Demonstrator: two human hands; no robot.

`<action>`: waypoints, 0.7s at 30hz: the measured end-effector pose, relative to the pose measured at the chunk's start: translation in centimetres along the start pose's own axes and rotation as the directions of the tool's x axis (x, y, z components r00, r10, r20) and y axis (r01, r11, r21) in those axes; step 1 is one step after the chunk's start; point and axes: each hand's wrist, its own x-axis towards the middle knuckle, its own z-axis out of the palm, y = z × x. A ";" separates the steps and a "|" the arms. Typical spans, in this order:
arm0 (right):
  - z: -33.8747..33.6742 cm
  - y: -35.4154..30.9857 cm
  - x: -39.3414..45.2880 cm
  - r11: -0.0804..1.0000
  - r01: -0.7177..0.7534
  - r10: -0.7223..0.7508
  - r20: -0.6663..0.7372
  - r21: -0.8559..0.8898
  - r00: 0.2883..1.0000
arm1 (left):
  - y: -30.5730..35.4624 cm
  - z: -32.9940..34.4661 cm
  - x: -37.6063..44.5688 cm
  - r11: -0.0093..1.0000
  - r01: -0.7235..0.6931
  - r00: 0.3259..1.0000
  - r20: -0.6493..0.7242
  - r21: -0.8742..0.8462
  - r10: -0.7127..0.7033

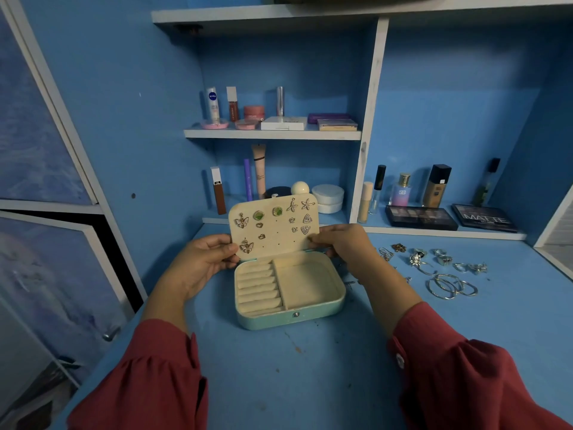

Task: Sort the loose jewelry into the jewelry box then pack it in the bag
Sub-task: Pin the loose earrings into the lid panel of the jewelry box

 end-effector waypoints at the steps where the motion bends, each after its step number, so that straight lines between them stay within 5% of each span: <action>1: 0.0 -0.4 -0.2 0.998 -0.056 0.056 0.027 -0.029 0.998 | 0.0 0.0 0.0 1.000 0.000 1.000 0.000 0.000 0.000; 21: -2.3 1.4 1.4 0.934 -0.228 0.140 0.305 0.275 0.942 | 1.1 0.2 -1.2 0.997 0.064 0.998 0.005 -0.034 -0.064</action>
